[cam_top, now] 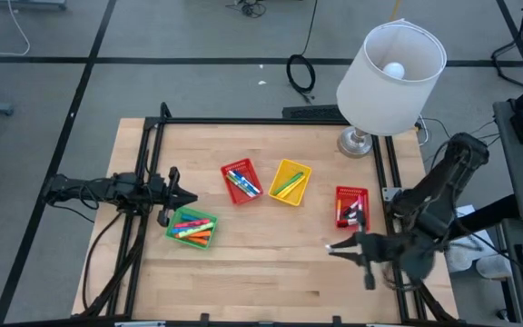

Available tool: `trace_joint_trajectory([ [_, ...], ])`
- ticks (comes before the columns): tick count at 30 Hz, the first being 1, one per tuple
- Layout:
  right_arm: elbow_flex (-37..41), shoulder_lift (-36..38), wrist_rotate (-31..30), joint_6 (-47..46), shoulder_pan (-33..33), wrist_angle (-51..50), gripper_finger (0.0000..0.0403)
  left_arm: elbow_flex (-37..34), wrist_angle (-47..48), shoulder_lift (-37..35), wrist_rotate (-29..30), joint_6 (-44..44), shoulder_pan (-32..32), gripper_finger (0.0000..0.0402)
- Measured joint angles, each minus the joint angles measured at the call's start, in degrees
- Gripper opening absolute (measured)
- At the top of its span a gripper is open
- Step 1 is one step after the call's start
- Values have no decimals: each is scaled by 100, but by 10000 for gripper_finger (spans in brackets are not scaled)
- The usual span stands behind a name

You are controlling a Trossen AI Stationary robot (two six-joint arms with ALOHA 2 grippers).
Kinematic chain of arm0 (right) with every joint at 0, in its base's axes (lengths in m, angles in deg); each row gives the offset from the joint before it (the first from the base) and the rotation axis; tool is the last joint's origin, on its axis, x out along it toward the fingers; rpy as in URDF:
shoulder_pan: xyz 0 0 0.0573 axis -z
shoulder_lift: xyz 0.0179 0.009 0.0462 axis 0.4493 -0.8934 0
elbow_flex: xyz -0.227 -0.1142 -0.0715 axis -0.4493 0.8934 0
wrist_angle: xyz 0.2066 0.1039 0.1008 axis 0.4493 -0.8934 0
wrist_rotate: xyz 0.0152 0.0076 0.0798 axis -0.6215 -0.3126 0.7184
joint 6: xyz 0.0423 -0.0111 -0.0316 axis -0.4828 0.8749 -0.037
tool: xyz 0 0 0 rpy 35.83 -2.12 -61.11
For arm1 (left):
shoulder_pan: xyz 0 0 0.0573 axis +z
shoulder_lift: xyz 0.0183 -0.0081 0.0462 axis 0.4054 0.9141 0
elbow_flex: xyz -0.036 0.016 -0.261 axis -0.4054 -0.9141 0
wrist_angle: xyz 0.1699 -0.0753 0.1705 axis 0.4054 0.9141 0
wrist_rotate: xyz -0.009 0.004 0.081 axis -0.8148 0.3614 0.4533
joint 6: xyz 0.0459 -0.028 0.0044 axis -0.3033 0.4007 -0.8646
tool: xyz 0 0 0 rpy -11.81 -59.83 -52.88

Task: Pick & Place Markers
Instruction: Put the green marker into the right red bin

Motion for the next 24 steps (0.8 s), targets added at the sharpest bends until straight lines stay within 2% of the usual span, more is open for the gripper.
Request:
trace_joint_trajectory([
  [5,117,501,-258,1286,-144,343,26,-1,0,0,-1,2,0,42],
  [8,499,845,-246,1958,-91,788,26,-1,0,0,0,2,-1,42],
  [10,914,1182,-300,1987,9,1032,25,-1,0,0,-2,2,1,42],
  [14,1901,2097,-779,1275,253,1296,25,-1,0,0,-1,2,1,42],
  [18,2767,2818,-779,670,419,1493,25,-1,0,0,-2,2,-1,42],
  [21,3041,3083,-939,-95,513,1100,25,-1,-2,-1,-2,2,0,42],
  [24,3050,3118,-985,-1141,601,227,25,-1,-1,-1,-2,2,-1,42],
])
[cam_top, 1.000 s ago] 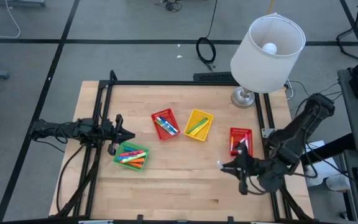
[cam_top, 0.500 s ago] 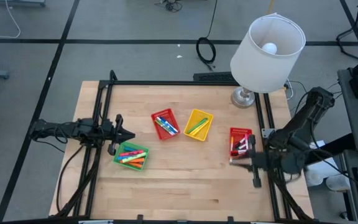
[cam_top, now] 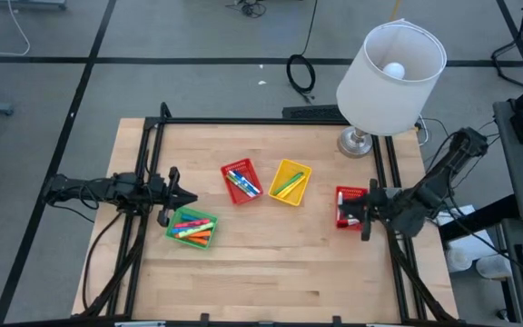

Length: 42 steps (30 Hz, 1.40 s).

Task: Pick & Place Markers
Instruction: Put the green marker into the right red bin, then return to Home Position

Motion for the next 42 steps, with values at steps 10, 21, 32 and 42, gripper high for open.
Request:
trace_joint_trajectory([
  [10,-66,-212,1546,-3510,569,-2594,25,0,1,-1,4,13,2,42],
  [21,-73,-950,3229,-4535,1361,-3674,25,0,-1,-1,6,26,0,42],
  [32,-73,-1000,3745,-4051,1759,-3525,107,0,-1,-1,4,28,1,42],
  [42,-73,-286,3582,-1980,1938,-2639,173,-23,-234,1,13,-19,2,42],
])
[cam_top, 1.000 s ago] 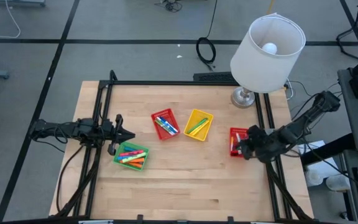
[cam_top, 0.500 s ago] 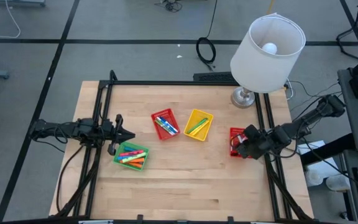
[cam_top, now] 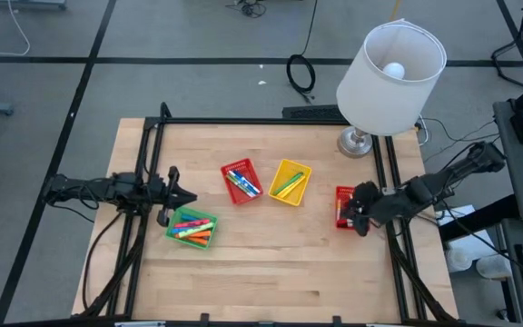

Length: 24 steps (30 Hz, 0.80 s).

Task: Pick & Place Markers
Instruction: Return to Home Position

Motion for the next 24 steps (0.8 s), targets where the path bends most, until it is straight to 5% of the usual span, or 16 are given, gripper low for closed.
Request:
trace_joint_trajectory([
  [6,0,741,-597,3315,5,1833,126,164,32,0,130,-685,76,31],
  [13,241,1681,-409,5961,19,3402,10,959,1440,3,1354,-851,340,4],
  [16,591,2106,5,6352,51,4028,10,1047,1352,-8,1542,-1164,362,4],
  [24,1192,2903,-113,6080,706,3876,1,945,1050,53,1455,-1382,612,2],
])
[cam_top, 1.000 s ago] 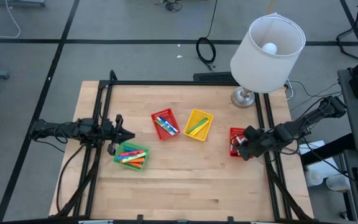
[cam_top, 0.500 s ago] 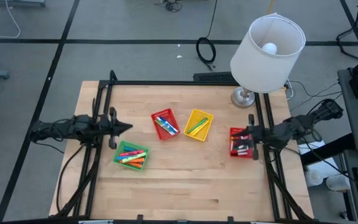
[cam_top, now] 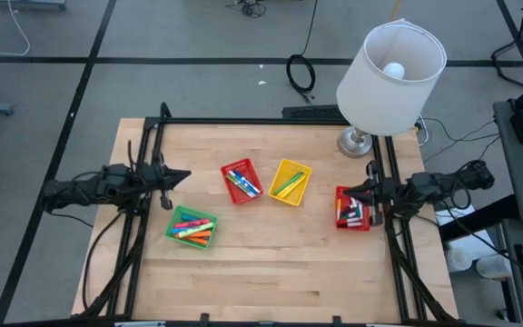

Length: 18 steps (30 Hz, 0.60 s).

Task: Pick & Place Markers
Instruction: Return to Home Position

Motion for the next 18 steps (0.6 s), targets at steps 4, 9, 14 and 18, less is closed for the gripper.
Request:
trace_joint_trajectory([
  [4,371,507,282,-67,169,83,1,-137,-381,-2,-456,-79,48,1],
  [9,990,908,291,-200,199,503,0,-420,-765,-7,-718,-263,48,1],
  [14,1383,913,544,-73,246,1055,0,-943,-1323,-5,-1332,-506,48,1],
  [18,1796,915,842,-177,401,1496,0,-935,-1139,50,-1458,-367,63,1],
])
